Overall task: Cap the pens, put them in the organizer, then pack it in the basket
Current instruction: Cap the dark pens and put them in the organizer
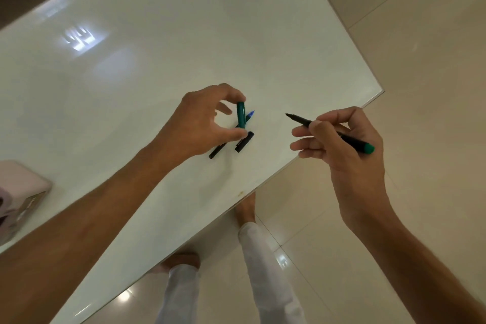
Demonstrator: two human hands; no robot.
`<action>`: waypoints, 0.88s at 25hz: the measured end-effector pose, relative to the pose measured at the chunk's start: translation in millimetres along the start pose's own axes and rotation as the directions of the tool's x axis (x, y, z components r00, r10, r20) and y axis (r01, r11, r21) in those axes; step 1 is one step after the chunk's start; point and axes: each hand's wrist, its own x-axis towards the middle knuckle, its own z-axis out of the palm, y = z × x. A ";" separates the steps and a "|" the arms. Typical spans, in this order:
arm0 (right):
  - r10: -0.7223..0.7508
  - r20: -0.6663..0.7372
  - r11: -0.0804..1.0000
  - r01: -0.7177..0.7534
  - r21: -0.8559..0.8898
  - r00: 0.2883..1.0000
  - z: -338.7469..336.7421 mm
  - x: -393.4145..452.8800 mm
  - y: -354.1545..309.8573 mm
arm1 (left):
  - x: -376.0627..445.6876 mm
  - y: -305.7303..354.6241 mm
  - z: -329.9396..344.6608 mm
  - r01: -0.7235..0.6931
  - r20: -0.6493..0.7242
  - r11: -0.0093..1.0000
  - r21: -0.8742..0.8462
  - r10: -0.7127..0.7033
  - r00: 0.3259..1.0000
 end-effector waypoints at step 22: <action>-0.004 0.338 0.996 0.032 -0.079 0.941 103.3 -76.7 -7.9 | -134.9 -52.5 -38.2 0.101 0.016 0.189 -0.977 -0.408 0.913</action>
